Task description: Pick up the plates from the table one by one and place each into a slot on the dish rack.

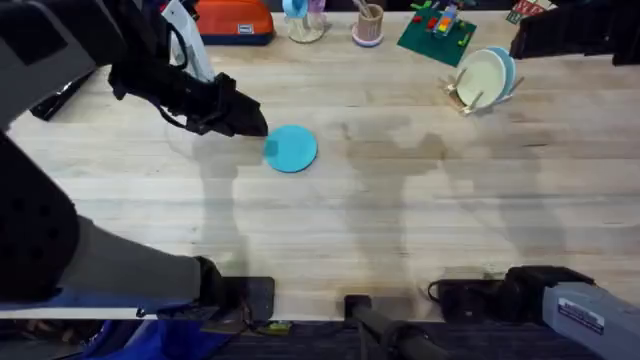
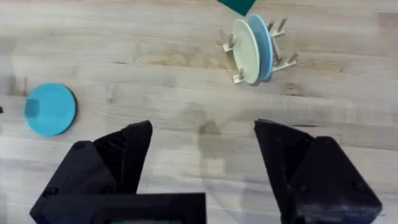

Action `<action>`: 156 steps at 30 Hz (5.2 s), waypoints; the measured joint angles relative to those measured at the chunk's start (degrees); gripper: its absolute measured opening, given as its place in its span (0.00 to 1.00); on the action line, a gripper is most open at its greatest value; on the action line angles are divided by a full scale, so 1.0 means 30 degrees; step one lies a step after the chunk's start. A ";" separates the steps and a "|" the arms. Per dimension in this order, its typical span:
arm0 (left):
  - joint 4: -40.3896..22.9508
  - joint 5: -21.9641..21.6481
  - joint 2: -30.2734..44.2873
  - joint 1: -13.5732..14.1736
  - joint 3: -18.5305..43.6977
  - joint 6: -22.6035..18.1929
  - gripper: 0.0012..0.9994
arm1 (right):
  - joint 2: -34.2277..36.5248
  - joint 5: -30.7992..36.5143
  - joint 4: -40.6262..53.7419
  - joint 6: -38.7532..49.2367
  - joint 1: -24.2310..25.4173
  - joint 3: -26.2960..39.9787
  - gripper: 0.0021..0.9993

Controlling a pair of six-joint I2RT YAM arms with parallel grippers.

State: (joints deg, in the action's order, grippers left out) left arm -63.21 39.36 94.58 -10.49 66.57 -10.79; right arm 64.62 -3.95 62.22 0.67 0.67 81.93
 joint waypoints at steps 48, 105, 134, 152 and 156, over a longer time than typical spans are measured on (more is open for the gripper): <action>0.6437 0.4611 0.4956 -0.0238 -0.3198 0.0169 0.04 | 0.0000 -0.0008 -0.0015 0.0000 0.0000 0.0007 0.99; 0.6437 0.4607 0.4956 -0.0231 -0.3198 0.0148 0.04 | 1.5836 -0.9719 -0.9642 -0.4051 -0.8420 0.0160 0.99; 0.6437 0.4604 0.4956 -0.0231 -0.3198 0.0097 0.04 | 1.7129 -0.9843 -0.9865 -0.5238 -0.9595 0.0204 0.89; 0.6437 0.4604 0.4956 -0.0231 -0.3198 0.0096 0.04 | 1.7122 -1.0121 -0.9879 -0.5369 -0.9595 0.0233 0.03; 0.6437 0.4604 0.4956 -0.0231 -0.3198 0.0097 0.04 | 1.7121 -1.0142 -0.9877 -0.5362 -0.9588 0.0233 0.03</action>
State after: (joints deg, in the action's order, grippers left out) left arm -43.90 53.17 109.45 -11.18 56.97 -10.50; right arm 115.98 -34.37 32.58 -15.42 -28.10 82.63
